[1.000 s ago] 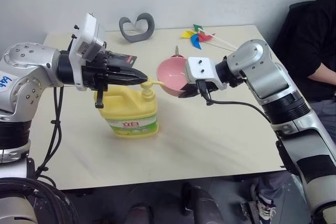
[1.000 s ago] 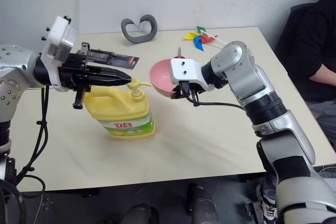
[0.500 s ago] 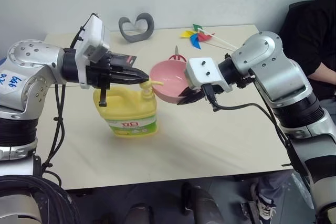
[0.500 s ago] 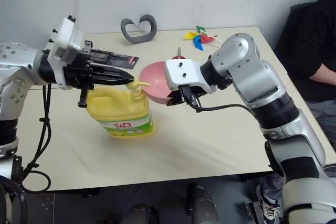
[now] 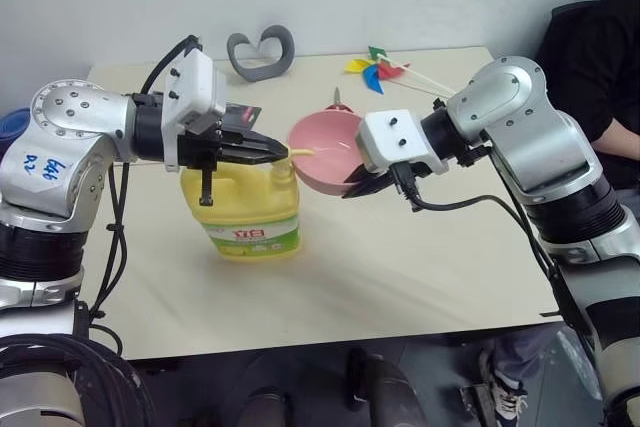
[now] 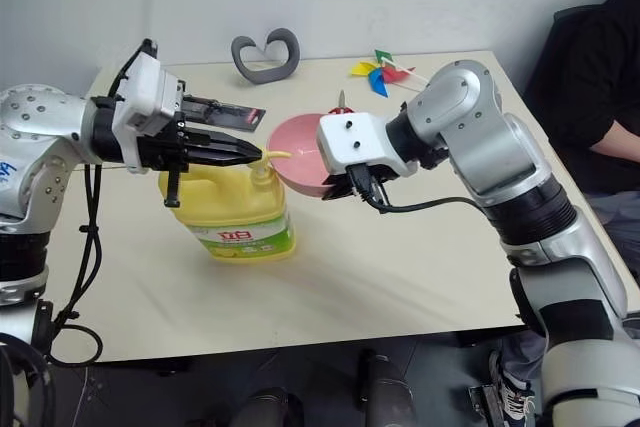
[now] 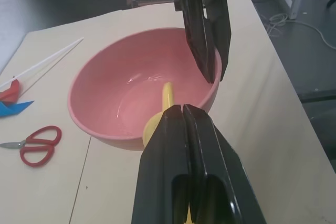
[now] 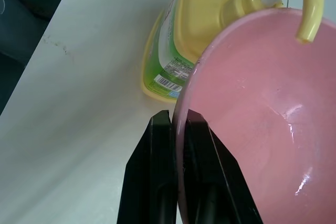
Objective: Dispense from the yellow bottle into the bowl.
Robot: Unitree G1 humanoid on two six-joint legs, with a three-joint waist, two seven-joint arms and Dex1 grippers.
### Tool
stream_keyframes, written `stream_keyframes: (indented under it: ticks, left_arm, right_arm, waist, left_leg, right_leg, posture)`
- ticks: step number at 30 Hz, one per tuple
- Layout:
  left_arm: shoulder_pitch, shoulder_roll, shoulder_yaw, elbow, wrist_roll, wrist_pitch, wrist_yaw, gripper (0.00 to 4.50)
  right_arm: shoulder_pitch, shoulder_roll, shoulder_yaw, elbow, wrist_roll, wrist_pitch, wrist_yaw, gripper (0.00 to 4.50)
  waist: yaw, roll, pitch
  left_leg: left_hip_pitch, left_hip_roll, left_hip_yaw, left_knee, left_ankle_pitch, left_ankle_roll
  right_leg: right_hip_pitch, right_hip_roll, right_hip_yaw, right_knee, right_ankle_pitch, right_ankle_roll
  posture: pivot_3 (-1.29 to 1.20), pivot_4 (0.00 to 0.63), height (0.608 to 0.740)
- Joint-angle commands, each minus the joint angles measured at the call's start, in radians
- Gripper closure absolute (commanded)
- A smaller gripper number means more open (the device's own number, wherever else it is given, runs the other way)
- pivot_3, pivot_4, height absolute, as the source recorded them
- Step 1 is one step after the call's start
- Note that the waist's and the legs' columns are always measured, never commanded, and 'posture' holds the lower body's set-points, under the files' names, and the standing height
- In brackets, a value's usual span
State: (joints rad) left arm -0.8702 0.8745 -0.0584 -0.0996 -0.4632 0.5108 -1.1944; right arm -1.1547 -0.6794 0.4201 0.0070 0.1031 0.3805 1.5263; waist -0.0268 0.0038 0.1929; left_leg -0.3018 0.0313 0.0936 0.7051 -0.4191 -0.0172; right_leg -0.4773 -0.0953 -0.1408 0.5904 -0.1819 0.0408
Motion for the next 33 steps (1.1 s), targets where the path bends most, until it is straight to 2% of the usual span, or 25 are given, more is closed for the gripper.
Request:
stream_keyframes:
  ticks: [1,6,13,33]
  left_arm:
    - [0.028,0.005,-0.056,0.03,0.061,0.015,-0.01,4.45]
    - [0.01,-0.012,-0.031,0.038,0.034,0.026,-0.006,4.45]
    - [-0.052,-0.058,0.088,0.013,-0.109,0.155,0.033,4.45]
    - [0.029,-0.02,-0.024,0.031,0.068,0.044,0.008,4.45]
  right_arm:
    - [-0.032,-0.01,-0.018,-0.022,0.003,-0.033,0.027,4.5]
    - [-0.031,-0.014,-0.017,-0.015,-0.009,-0.058,0.029,4.5]
    - [-0.027,-0.016,-0.019,-0.014,-0.014,-0.067,0.029,4.5]
    - [-0.055,-0.003,-0.011,0.064,-0.051,-0.14,0.04,4.5]
  waist:
    - [0.0,0.0,0.0]
    - [0.0,0.0,0.0]
    - [0.0,0.0,0.0]
    - [0.0,0.0,0.0]
  left_leg:
    - [0.0,0.0,0.0,0.0,0.0,0.0]
    - [0.0,0.0,0.001,0.0,0.0,0.0]
    - [-0.001,0.0,0.001,0.001,0.0,0.0]
    - [-0.001,0.0,0.001,0.001,0.0,0.0]
  right_leg:
    - [0.0,0.0,0.0,0.0,0.0,0.0]
    - [0.0,0.0,0.002,0.001,0.0,0.0]
    - [-0.003,0.0,0.002,0.001,0.0,0.0]
    - [-0.002,0.0,0.002,0.001,0.0,0.0]
  posture:
    - [0.0,0.15,0.74]
    - [0.0,0.15,0.74]
    - [0.0,0.15,0.74]
    - [0.0,0.15,0.74]
